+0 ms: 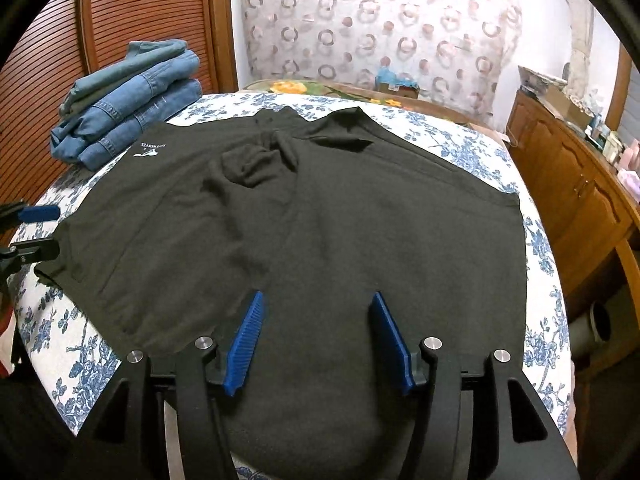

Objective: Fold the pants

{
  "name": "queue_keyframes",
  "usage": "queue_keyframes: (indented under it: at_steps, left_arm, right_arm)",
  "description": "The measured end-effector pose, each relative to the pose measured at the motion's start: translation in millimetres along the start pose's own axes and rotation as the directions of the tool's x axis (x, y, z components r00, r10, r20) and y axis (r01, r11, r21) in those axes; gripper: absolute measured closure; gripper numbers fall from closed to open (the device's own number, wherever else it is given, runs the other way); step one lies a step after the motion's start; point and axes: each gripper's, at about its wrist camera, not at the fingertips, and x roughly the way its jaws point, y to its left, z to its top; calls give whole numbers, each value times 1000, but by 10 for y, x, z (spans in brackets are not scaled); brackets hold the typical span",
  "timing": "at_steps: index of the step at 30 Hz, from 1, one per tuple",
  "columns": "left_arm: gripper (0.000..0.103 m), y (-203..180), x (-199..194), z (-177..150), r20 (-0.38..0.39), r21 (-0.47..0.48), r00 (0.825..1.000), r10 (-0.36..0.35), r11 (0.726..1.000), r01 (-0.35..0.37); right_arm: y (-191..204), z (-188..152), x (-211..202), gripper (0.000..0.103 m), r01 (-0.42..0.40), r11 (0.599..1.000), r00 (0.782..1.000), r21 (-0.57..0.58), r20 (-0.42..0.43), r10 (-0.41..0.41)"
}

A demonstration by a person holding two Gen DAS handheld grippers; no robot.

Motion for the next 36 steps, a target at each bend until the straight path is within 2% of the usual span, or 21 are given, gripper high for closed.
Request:
queue_keyframes:
  at_steps: [8, 13, 16, 17, 18, 23, 30, 36]
  left_arm:
    - [53, 64, -85, -238, -4, -21, 1000, -4, 1000, 4]
    - [61, 3, -96, -273, 7, 0, 1000, 1, 1000, -1]
    - [80, -62, -77, -268, 20, 29, 1000, 11, 1000, -11]
    - [91, -72, -67, -260, 20, 29, 1000, 3, 1000, -4]
    - [95, -74, -58, -246, 17, 26, 1000, -7, 1000, 6]
    - [99, -163, -102, -110, 43, 47, 999, -31, 998, 29]
    - [99, -483, -228, 338, 114, 126, 990, -78, 990, 64]
    - [99, -907, -166, 707, 118, 197, 979, -165, 970, 140]
  right_arm:
    - [0, -8, -11, 44, 1, 1000, 1000, 2, 0, -1]
    - [-7, -14, -17, 44, 1, 1000, 1000, 4, 1, -1]
    - [-15, -12, -21, 44, 0, 1000, 1000, 6, 1, 0]
    - [-15, -11, -21, 44, -1, 1000, 1000, 7, 1, 1]
    - [-15, -10, -21, 44, -1, 1000, 1000, 7, 1, 1]
    - [-14, -9, -17, 44, 0, 1000, 1000, 8, 0, 0]
    - [-95, -31, -127, 44, -8, 999, 999, 35, 34, 7]
    - [-237, -156, -326, 44, 10, 998, 998, 64, 69, -14]
